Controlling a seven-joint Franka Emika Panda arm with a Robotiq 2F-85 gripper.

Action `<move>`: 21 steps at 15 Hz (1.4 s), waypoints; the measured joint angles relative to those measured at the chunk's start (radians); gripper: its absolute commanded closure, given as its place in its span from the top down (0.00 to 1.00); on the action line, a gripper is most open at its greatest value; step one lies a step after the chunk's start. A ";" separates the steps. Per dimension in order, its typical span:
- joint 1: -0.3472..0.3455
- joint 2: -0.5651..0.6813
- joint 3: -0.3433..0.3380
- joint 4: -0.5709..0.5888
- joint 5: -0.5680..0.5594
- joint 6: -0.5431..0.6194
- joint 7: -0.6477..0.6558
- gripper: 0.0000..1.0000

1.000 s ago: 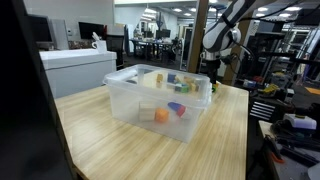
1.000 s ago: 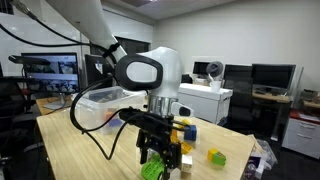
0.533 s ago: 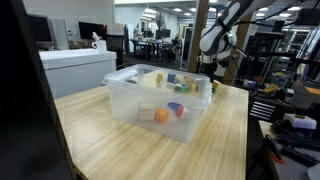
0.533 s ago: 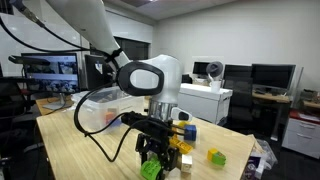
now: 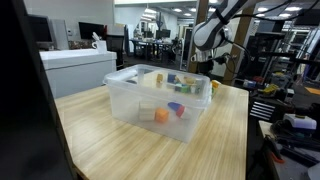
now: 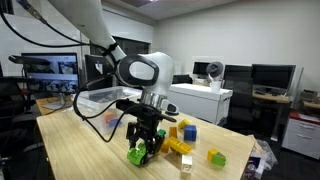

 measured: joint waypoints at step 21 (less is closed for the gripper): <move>0.416 -0.465 0.189 -0.117 -0.018 -0.096 0.115 0.93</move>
